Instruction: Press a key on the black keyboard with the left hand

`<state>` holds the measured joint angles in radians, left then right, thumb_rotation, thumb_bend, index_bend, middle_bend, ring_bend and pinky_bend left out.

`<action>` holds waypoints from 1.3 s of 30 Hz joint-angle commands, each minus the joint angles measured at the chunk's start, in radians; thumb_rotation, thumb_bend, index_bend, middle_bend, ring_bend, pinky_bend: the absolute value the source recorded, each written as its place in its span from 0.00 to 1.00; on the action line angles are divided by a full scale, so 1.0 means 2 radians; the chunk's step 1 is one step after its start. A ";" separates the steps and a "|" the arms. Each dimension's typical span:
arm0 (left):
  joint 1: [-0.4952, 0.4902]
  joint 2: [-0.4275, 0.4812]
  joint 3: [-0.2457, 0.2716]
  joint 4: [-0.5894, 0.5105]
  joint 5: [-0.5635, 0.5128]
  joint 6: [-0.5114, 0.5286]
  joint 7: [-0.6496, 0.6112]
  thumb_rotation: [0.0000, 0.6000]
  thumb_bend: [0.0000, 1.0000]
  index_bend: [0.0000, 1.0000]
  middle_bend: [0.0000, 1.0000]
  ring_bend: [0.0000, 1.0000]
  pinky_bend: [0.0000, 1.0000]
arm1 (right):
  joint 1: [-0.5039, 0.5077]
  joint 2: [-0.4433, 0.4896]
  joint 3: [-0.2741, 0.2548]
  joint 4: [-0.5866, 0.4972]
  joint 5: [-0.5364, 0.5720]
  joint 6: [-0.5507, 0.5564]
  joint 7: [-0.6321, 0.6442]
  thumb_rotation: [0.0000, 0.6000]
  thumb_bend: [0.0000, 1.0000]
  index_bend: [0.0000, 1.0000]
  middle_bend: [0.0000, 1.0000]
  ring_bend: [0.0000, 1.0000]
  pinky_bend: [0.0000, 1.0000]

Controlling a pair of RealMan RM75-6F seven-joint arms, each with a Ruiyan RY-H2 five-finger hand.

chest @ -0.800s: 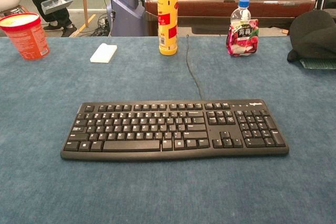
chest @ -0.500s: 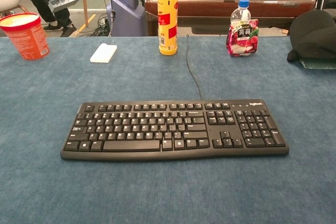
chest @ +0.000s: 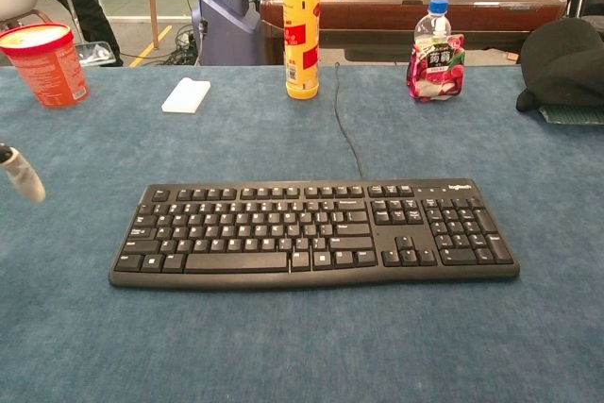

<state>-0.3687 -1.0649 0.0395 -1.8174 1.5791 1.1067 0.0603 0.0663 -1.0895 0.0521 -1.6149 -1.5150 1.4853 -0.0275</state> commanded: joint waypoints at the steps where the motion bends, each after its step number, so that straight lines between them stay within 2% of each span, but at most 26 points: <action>1: -0.043 0.000 -0.019 -0.021 -0.028 -0.061 0.037 1.00 0.33 0.33 0.87 0.89 1.00 | -0.001 0.001 0.000 0.000 0.000 0.002 0.001 1.00 0.11 0.36 0.38 0.33 0.51; 3: -0.056 -0.004 -0.026 -0.030 -0.049 -0.080 0.054 1.00 0.33 0.32 0.93 0.93 1.00 | -0.002 0.001 0.000 -0.001 0.000 0.003 0.001 1.00 0.11 0.36 0.37 0.33 0.51; 7: -0.079 -0.013 -0.037 -0.040 -0.089 -0.108 0.093 1.00 0.34 0.31 0.98 0.98 1.00 | -0.002 0.002 0.000 -0.002 -0.003 0.004 0.003 1.00 0.11 0.36 0.38 0.33 0.51; 15: -0.123 -0.033 -0.050 -0.048 -0.193 -0.143 0.181 1.00 0.34 0.28 1.00 1.00 1.00 | -0.001 0.006 -0.001 -0.003 -0.007 0.005 0.009 1.00 0.11 0.36 0.38 0.33 0.51; 20: -0.148 -0.054 -0.050 -0.044 -0.248 -0.145 0.224 1.00 0.34 0.26 1.00 1.00 1.00 | 0.000 0.007 0.000 -0.002 -0.006 0.003 0.013 1.00 0.11 0.36 0.38 0.33 0.51; 29: -0.173 -0.081 -0.042 -0.025 -0.295 -0.137 0.249 1.00 0.34 0.25 1.00 1.00 1.00 | 0.000 0.008 -0.001 -0.002 -0.008 0.002 0.016 1.00 0.11 0.36 0.38 0.33 0.51; 39: -0.189 -0.092 -0.034 -0.019 -0.318 -0.123 0.260 1.00 0.34 0.25 1.00 1.00 1.00 | 0.002 0.006 -0.002 -0.001 -0.009 -0.002 0.014 1.00 0.11 0.36 0.38 0.33 0.51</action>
<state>-0.7453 -1.2482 -0.0309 -1.8545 0.9453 0.8585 0.5779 0.0705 -1.0769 0.0482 -1.6176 -1.5329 1.4816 0.0003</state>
